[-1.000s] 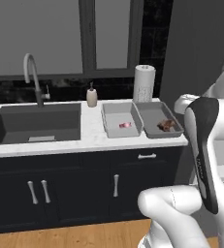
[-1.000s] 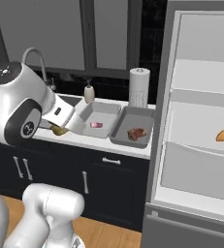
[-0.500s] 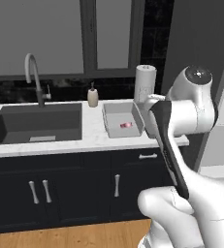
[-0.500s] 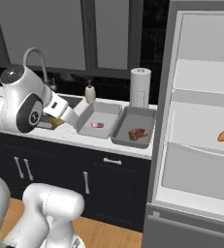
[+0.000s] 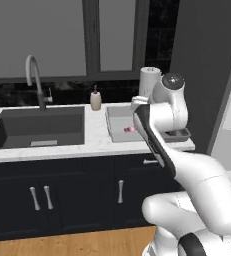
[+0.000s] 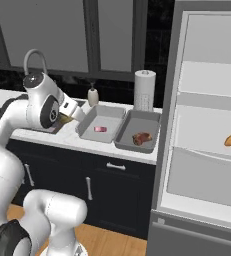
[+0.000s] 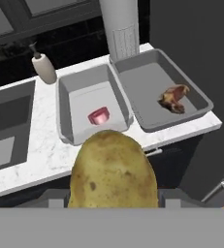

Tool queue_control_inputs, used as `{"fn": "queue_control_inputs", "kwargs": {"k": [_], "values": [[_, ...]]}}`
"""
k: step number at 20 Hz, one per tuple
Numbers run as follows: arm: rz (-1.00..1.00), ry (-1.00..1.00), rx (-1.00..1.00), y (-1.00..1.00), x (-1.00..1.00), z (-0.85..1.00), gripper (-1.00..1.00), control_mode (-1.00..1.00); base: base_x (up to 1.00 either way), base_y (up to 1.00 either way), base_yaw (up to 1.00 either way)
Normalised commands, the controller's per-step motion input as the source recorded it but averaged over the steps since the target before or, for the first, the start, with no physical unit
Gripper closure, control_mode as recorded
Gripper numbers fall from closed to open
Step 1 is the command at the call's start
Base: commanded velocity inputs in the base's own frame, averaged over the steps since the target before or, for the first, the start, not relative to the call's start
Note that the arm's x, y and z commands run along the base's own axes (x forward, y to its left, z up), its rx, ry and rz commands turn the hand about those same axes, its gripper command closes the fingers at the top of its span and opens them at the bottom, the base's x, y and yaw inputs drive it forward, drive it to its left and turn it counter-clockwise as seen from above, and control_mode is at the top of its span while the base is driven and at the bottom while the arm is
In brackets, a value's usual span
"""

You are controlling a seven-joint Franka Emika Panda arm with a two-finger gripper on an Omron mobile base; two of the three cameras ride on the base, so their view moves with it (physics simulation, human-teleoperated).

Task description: Place one potato and one steak in each tupperware on the nearby counter, to pack two identical lunches.

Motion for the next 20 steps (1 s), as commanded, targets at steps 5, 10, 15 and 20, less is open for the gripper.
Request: {"fn": "queue_control_inputs", "kwargs": {"k": [5, 10, 15, 20], "values": [[0.03, 0.12, -0.01, 0.08, 1.0, -0.12, 1.0, -1.0, 0.0, 0.0, 0.0], [0.05, 0.13, -0.02, 0.02, 0.78, -0.16, 1.0, -1.0, 0.0, 0.0, 0.0], [0.09, 0.01, 0.0, 0.0, 0.46, -0.19, 1.0, -1.0, 0.0, 0.0, 0.0], [0.07, -0.04, 0.0, 0.0, 0.2, -0.6, 1.0, -1.0, 0.0, 0.0, 0.0]]}}
